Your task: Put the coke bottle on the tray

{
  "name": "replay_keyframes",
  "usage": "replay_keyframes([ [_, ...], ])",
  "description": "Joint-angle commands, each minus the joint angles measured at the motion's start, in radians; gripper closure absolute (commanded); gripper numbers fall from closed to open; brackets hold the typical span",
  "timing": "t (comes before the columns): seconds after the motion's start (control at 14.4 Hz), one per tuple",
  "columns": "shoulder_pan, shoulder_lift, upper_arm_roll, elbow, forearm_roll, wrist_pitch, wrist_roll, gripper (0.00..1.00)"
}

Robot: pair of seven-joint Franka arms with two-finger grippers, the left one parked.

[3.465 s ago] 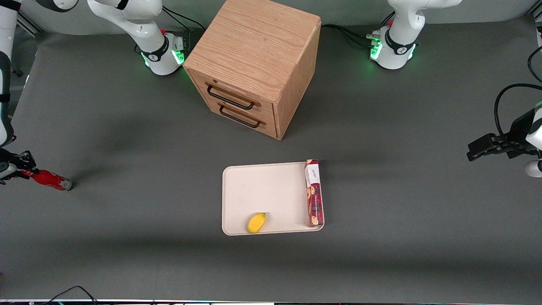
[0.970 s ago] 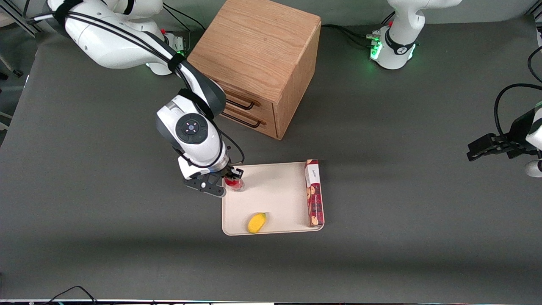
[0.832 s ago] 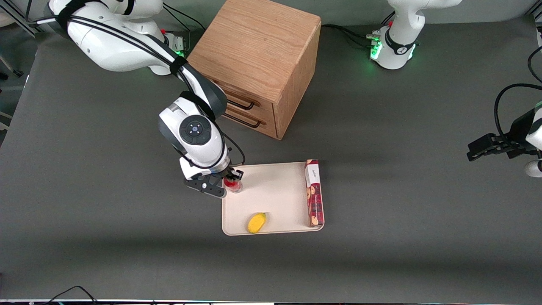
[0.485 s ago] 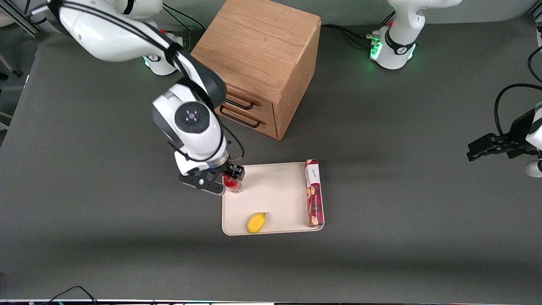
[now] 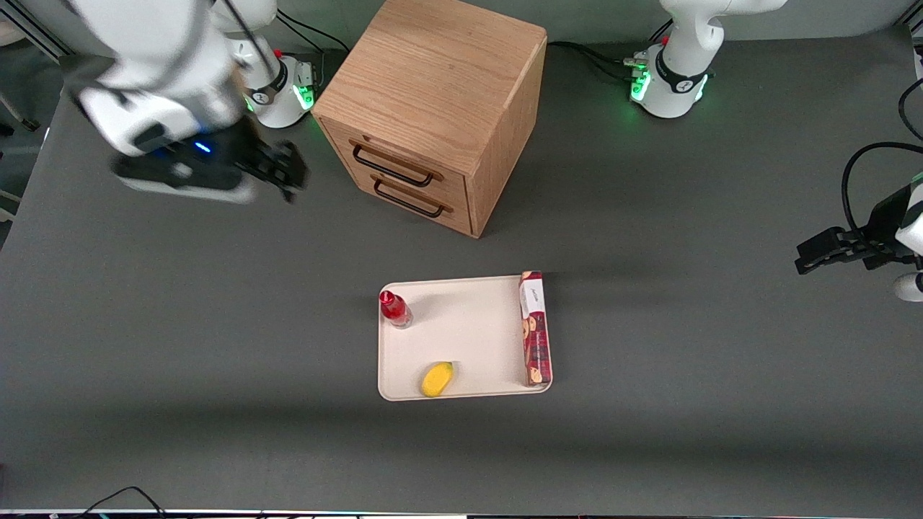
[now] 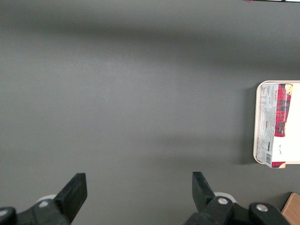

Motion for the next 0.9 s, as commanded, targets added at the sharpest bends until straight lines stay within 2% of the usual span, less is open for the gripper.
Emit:
replay_keyframes([
  [0.0,-0.011,-0.155,-0.273,-0.132,0.190,0.005,-0.258,0.00],
  [0.07,-0.009,-0.202,-0.352,-0.203,0.229,0.030,-0.322,0.00],
  [0.14,-0.009,-0.244,-0.398,-0.293,0.238,0.092,-0.367,0.00],
  [0.35,-0.009,-0.411,-0.474,-0.672,0.266,0.400,-0.450,0.00],
  [0.42,-0.008,-0.439,-0.475,-0.729,0.269,0.456,-0.450,0.00],
  [0.83,0.002,-0.402,-0.460,-0.626,0.272,0.440,-0.381,0.00],
])
